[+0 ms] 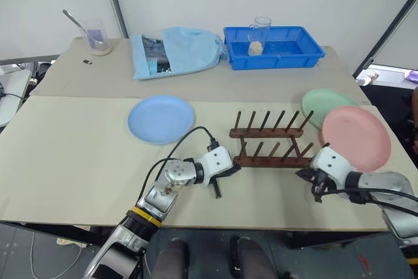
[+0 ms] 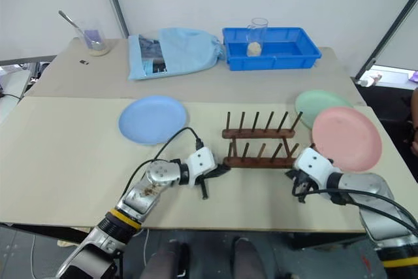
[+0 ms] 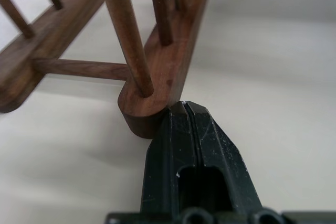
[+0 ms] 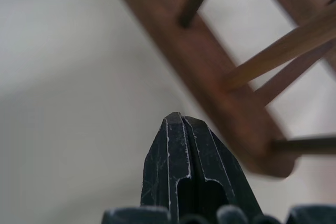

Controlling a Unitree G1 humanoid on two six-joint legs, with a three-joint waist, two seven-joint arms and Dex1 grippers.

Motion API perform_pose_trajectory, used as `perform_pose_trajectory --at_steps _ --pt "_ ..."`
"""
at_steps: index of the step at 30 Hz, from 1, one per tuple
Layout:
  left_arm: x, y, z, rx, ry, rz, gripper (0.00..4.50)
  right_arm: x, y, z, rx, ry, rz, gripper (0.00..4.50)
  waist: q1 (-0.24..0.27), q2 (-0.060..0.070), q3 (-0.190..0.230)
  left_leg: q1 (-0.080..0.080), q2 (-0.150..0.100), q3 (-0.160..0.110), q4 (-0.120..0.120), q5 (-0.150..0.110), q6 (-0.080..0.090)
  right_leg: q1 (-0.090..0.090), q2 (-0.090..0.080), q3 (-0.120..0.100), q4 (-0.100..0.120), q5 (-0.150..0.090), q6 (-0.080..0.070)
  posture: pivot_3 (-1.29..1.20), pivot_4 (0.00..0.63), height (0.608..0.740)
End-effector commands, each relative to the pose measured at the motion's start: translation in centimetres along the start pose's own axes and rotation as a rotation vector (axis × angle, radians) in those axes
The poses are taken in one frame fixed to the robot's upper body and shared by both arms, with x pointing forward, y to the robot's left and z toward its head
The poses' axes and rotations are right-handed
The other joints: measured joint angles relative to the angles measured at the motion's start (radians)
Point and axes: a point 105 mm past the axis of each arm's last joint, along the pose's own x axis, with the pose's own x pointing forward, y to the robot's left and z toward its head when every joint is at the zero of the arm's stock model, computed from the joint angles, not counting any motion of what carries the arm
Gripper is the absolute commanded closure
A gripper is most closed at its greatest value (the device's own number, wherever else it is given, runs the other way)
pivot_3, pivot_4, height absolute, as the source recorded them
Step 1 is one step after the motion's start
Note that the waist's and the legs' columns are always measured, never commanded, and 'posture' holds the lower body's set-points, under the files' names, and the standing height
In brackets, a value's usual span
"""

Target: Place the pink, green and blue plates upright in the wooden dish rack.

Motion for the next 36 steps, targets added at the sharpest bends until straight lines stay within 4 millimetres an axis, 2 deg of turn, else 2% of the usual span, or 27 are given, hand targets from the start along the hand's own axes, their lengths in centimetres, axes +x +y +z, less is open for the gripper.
perform_pose_trajectory --at_steps 1,13,29,32,36 --pt "0.4 1.0 0.3 0.043 -0.002 0.048 4.5 0.3 -1.5 0.8 -0.043 -0.031 -0.065 4.46 0.0 0.0 0.0 0.0 0.0 0.0 0.0 0.0 0.0 0.0 0.0 0.0 0.0 0.0 0.0 0.0 0.15 0.72" --pt "1.8 4.4 0.4 0.084 0.015 0.17 4.5 2.1 -3.3 1.7 -0.054 -0.068 -0.114 4.46 0.001 0.0 0.0 0.0 -0.001 0.0 0.0 0.0 0.0 0.001 0.0 0.0 0.0 0.001 0.0 0.0 0.15 0.72" --pt "2.2 4.2 0.5 0.078 -0.003 0.159 4.5 2.5 -4.4 2.4 -0.073 -0.092 -0.157 4.46 0.0 0.0 0.0 0.0 -0.001 0.0 0.0 0.0 0.0 0.0 0.0 0.001 0.0 0.001 0.0 0.0 0.15 0.72" --pt "1.9 4.4 0.7 0.077 -0.017 0.158 4.5 2.1 -3.9 2.7 -0.08 -0.096 -0.131 4.46 0.0 0.0 0.0 0.0 -0.001 0.0 0.0 0.0 0.0 0.0 0.0 0.001 0.0 0.001 0.0 0.0 0.15 0.72" --pt "-0.6 4.7 1.5 0.088 -0.063 0.142 4.5 0.2 -2.5 3.7 -0.089 -0.117 -0.084 4.46 -0.001 0.0 0.0 -0.001 0.0 0.0 -0.001 0.0 0.0 -0.001 0.0 0.0 0.001 0.001 0.0 0.0 0.15 0.72"
